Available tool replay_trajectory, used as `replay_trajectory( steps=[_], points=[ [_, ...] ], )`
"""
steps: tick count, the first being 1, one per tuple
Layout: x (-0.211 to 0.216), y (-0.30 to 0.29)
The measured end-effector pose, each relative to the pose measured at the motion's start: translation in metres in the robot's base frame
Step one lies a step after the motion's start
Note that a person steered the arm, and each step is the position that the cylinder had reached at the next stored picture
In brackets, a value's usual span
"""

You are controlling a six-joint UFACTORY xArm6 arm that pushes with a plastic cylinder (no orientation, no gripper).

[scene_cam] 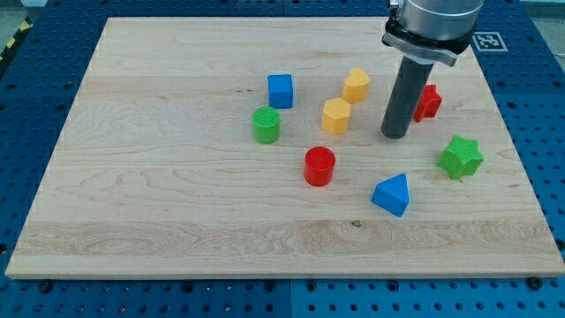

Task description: Slightly push the green star towards the right side of the board

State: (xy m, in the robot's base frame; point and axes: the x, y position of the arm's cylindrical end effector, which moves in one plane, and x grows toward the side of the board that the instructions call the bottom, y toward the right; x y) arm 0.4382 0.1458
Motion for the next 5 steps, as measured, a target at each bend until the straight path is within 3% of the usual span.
replay_trajectory(
  steps=[5],
  points=[
    [0.028,0.045]
  ],
)
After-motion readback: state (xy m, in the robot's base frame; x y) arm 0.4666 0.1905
